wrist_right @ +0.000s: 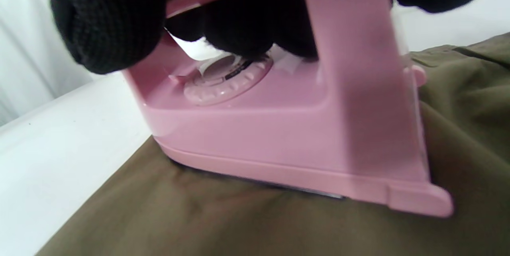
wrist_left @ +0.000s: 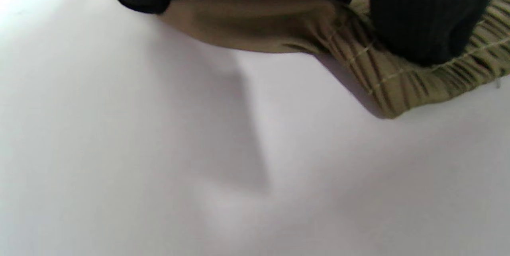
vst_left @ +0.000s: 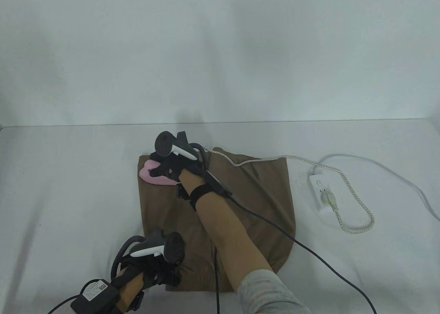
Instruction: Iron shorts with electric iron on table
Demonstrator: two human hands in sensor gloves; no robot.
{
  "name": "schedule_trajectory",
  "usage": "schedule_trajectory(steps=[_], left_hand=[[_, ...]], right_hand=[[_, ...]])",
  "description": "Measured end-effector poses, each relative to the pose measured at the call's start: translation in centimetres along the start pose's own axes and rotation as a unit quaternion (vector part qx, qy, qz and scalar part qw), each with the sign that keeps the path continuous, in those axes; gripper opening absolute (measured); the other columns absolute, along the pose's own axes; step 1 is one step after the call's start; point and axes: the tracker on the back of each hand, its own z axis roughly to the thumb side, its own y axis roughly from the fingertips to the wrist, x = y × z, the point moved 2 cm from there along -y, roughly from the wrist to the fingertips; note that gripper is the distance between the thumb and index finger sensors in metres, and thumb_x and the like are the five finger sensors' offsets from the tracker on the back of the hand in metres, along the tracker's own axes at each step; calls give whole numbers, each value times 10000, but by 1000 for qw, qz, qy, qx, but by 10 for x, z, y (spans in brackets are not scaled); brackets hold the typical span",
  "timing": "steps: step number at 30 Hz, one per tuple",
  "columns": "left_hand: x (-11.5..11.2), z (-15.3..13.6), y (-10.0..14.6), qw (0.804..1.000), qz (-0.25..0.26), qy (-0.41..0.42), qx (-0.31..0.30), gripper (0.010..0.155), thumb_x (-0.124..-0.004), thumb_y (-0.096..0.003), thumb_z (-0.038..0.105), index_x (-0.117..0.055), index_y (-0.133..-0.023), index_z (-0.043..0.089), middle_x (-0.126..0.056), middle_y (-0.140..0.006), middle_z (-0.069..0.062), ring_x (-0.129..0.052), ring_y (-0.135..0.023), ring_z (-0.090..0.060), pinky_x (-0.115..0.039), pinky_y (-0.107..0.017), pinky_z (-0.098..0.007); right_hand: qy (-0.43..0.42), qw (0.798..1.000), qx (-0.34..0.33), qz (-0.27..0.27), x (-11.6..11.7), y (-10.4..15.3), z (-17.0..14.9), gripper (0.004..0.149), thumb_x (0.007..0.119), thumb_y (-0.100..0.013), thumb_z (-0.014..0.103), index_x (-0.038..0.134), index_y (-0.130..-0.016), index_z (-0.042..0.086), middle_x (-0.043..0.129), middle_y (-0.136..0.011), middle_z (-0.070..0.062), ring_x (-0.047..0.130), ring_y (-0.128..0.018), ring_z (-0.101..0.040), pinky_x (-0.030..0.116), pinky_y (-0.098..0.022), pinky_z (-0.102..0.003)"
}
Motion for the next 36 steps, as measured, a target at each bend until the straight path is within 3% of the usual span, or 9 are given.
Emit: schedule_trajectory(steps=[13,24,29,36], left_hand=[[2,2,-1,1000,-4,-8,0,716,-820,-442,588,-483,-1039,380,-551,-1045,28,-667,-906,-247,-521,-751,-635],[3,2,-2,1000,-7,-12,1,713,-822,-441,588,-492,-1038,377,-557,-1045,28,-673,-908,-248,-541,-745,-620],[3,3,-2,1000,-10,-12,0,710,-824,-443,587,-497,-1037,379,-564,-1043,29,-681,-906,-246,-573,-728,-598],[4,1,-3,1000,-8,-7,-4,704,-824,-441,587,-501,-1032,383,-567,-1035,33,-685,-897,-242,-570,-730,-601]], right_hand=[[50,999,12,0,-20,31,-47,657,896,-372,591,730,-986,427,949,-701,102,956,-589,-168,796,-432,-568],[86,993,74,-16,-43,57,-97,658,901,-369,585,725,-986,436,944,-710,101,950,-605,-173,788,-448,-574],[86,994,72,-19,-43,58,-100,657,902,-369,584,727,-985,435,945,-709,103,951,-605,-173,789,-447,-574],[81,996,45,-9,-35,51,-78,659,901,-371,581,726,-988,431,945,-724,112,953,-612,-172,793,-452,-573]])
